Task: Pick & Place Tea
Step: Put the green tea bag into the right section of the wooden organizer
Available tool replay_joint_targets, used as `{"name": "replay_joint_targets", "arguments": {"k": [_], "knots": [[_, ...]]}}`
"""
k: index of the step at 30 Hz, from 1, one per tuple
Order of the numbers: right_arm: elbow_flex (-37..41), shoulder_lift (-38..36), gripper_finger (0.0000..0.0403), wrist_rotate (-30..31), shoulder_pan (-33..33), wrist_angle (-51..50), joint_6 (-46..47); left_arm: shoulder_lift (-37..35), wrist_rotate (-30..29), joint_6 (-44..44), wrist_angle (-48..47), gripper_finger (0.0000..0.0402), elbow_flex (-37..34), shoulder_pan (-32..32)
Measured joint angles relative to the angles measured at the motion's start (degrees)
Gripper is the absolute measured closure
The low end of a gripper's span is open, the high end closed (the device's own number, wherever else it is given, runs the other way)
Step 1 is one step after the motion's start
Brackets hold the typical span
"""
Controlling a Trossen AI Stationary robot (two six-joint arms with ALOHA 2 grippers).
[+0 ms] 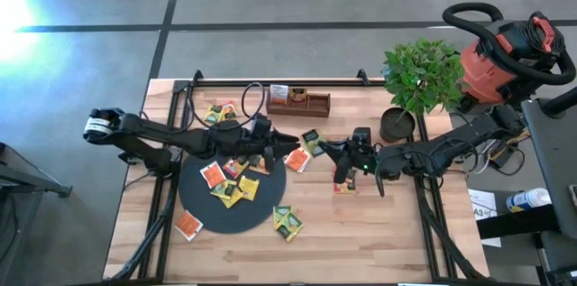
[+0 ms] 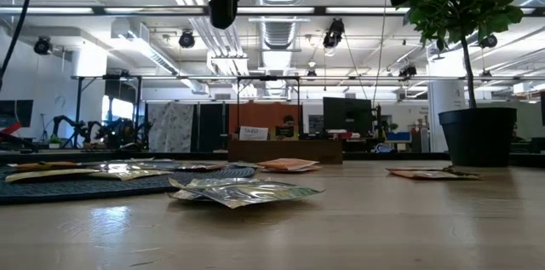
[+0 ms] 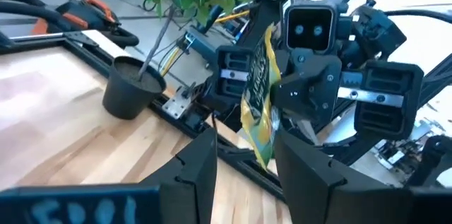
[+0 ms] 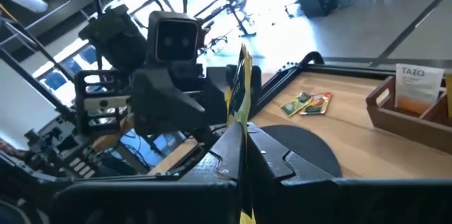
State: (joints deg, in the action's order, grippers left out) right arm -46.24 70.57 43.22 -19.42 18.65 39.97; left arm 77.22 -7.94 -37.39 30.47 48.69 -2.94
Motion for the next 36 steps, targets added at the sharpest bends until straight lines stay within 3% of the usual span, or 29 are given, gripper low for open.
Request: {"name": "replay_joint_targets", "arguments": {"k": [18,22,29,36], "knots": [[0.0,0.0,0.0394,-0.3,0.0,0.1,1.5,5.5,4.9,1.8,3.5,0.0270,4.8,2.7],[0.0,0.0,0.0394,0.1,0.0,-0.2,1.0,5.5,5.1,2.0,3.0,0.0298,4.7,2.7],[0.1,0.0,0.0394,0.3,0.3,-1.2,0.2,5.4,5.3,2.9,0.9,0.0392,4.7,2.7],[0.1,0.0,0.0375,-2.2,0.9,-3.9,-0.4,5.4,4.4,5.5,0.0,0.0400,4.9,3.3]]}}
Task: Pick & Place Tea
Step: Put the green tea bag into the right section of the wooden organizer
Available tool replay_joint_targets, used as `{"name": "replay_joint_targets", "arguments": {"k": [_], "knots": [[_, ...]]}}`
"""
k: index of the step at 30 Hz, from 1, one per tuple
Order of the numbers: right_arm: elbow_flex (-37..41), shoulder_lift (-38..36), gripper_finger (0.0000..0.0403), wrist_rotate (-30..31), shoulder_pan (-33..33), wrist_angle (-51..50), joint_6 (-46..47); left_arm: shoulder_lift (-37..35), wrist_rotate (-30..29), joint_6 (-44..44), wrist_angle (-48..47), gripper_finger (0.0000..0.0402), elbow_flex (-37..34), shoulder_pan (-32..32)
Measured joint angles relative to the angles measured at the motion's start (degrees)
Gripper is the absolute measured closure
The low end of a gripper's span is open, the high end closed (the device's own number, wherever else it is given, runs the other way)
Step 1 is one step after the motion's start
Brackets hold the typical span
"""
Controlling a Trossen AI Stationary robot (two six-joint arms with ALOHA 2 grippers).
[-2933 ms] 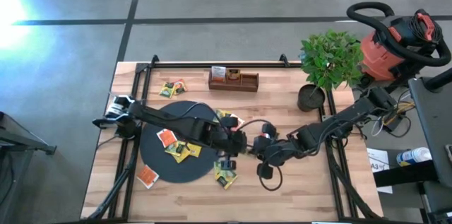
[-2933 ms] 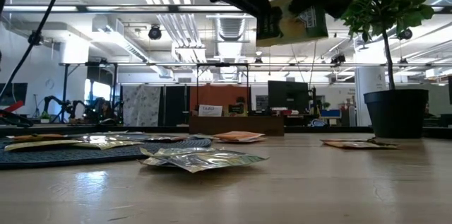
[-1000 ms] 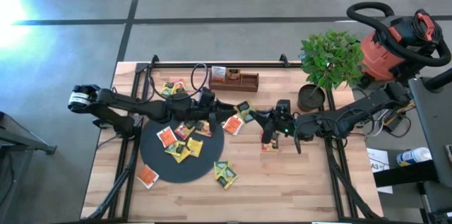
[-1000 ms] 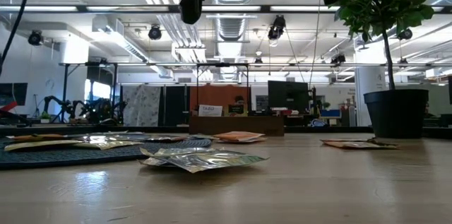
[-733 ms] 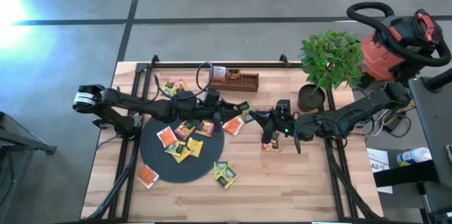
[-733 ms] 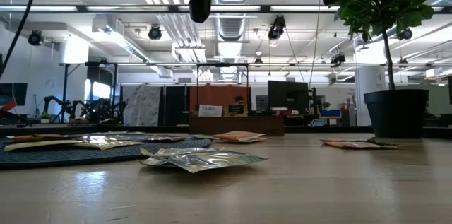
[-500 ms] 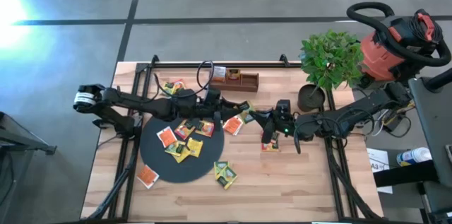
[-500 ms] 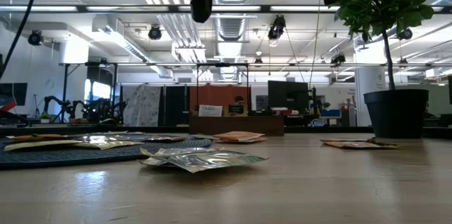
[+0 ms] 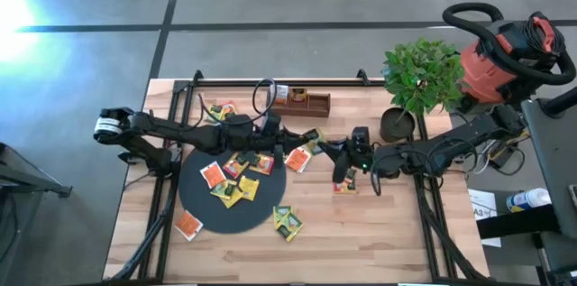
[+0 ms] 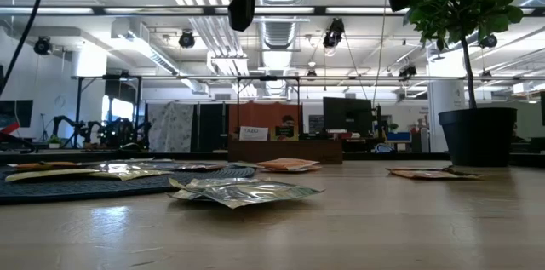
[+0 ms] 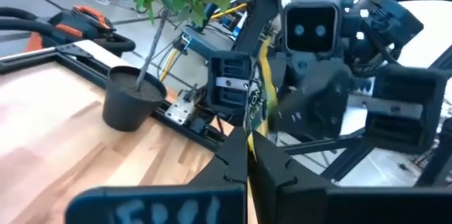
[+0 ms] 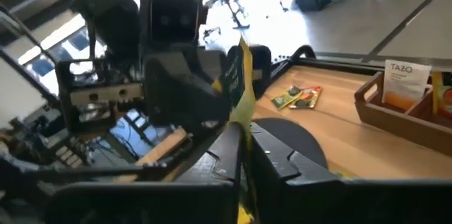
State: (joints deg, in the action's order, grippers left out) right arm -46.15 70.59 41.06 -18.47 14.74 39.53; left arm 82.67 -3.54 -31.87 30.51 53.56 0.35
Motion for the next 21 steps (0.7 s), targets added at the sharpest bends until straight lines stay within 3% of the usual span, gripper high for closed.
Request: {"name": "replay_joint_targets", "arguments": {"k": [5,12,21], "knots": [[-0.1,0.0,0.0322,-1.0,0.1,-4.4,-1.0,-0.1,-0.3,1.4,-2.8,0.0401,0.1,1.2],[-0.2,-0.2,0.0248,-1.0,0.4,-10.9,-0.2,-0.1,0.0,10.7,-11.1,0.0401,1.1,5.6],[-0.2,-0.2,0.0236,-2.8,0.3,-12.4,1.0,5.0,10.4,27.5,-20.1,0.0401,9.0,17.0]]}}
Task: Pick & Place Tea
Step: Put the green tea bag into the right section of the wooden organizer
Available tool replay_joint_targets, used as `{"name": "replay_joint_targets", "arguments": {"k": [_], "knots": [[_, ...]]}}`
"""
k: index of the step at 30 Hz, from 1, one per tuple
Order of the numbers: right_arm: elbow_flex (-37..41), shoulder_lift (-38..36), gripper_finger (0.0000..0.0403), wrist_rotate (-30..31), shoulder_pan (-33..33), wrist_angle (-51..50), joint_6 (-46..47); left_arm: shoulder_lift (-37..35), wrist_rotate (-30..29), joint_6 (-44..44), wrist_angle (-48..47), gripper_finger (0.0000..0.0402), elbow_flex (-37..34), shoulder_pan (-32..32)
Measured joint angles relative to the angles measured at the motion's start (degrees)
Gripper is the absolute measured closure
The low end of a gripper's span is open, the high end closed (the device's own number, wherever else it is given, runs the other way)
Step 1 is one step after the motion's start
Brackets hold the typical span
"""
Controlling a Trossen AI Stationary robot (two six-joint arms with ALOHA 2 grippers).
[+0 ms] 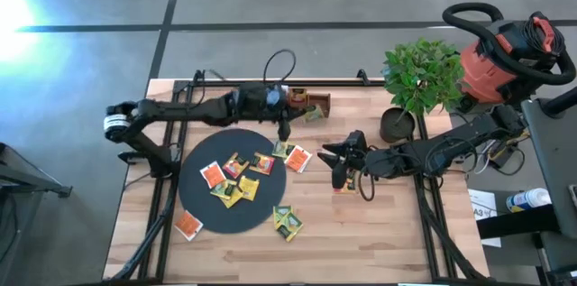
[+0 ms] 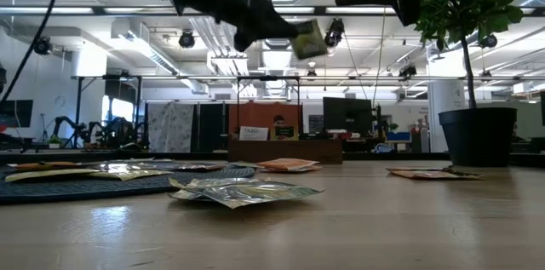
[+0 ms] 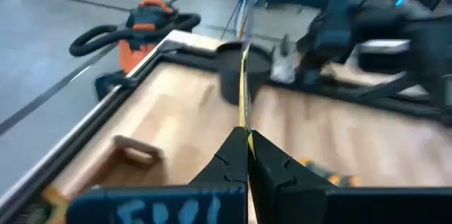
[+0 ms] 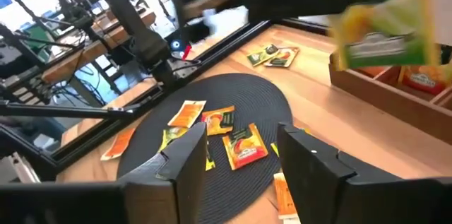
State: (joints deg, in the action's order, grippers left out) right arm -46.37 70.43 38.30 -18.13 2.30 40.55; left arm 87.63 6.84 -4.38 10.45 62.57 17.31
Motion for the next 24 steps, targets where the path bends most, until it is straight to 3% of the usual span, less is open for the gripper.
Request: {"name": "replay_joint_targets", "arguments": {"k": [5,15,24], "knots": [[0.0,-0.4,0.0247,-2.3,-0.1,-3.8,5.7,8.2,7.2,3.8,-2.4,0.0401,7.4,5.3],[0.0,-0.5,0.0272,-4.4,-2.3,-17.0,21.4,24.5,10.6,18.8,-17.0,0.0401,26.1,11.9],[0.0,-0.5,0.0292,-4.2,-2.6,-22.0,27.2,30.6,16.1,22.1,-19.5,0.0401,30.3,16.4]]}}
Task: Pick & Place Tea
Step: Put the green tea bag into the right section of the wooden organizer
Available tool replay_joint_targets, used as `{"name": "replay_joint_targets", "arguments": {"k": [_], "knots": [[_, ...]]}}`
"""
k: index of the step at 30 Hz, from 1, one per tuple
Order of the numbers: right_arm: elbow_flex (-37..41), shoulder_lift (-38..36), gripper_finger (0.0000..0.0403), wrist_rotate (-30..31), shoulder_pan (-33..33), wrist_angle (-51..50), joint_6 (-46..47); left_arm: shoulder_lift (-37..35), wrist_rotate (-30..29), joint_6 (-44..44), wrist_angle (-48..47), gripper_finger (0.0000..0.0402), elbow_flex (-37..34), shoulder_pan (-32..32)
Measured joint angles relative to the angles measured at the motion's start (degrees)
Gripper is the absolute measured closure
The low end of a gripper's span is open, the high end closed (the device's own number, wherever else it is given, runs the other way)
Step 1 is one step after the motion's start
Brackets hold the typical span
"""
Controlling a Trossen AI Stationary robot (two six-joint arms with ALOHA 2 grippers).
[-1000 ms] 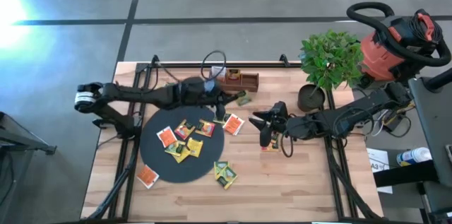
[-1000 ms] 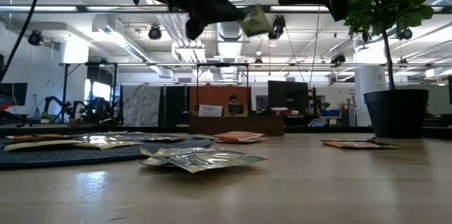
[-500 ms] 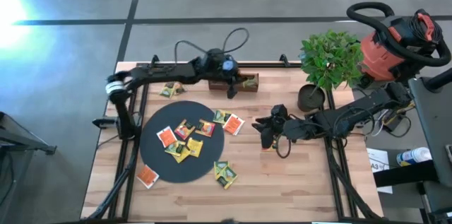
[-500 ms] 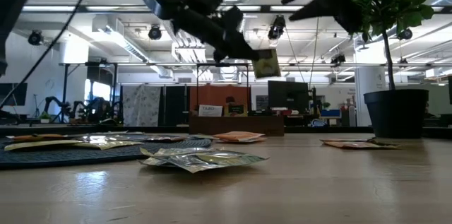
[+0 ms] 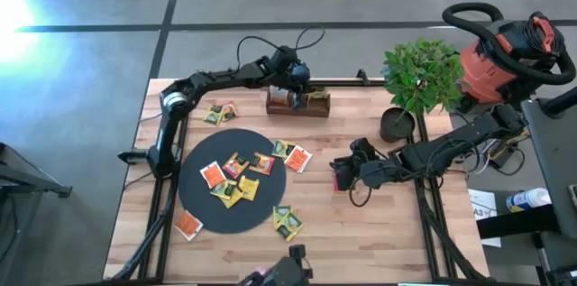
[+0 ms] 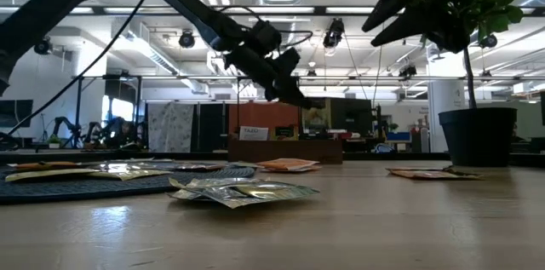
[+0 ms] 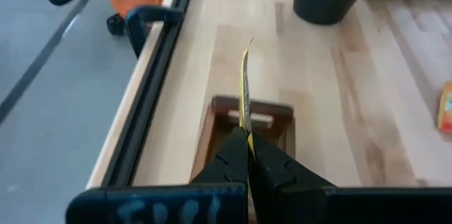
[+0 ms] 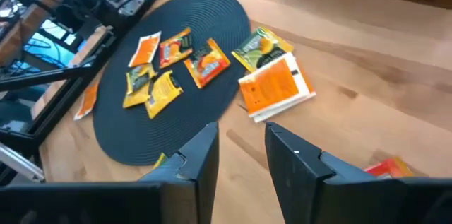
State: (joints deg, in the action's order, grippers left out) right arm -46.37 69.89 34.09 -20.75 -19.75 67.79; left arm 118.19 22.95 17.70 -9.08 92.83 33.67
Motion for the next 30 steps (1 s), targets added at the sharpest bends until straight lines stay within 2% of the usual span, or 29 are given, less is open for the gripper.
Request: {"name": "replay_joint_targets", "arguments": {"k": [10,30], "knots": [[0.3,0.0,0.0299,0.1,0.0,-1.7,2.7,2.8,3.2,2.4,0.1,0.0401,-0.2,0.6],[0.5,0.0,0.0303,0.6,0.0,-4.0,7.5,7.5,0.7,3.8,5.9,0.0401,0.0,0.6]]}}
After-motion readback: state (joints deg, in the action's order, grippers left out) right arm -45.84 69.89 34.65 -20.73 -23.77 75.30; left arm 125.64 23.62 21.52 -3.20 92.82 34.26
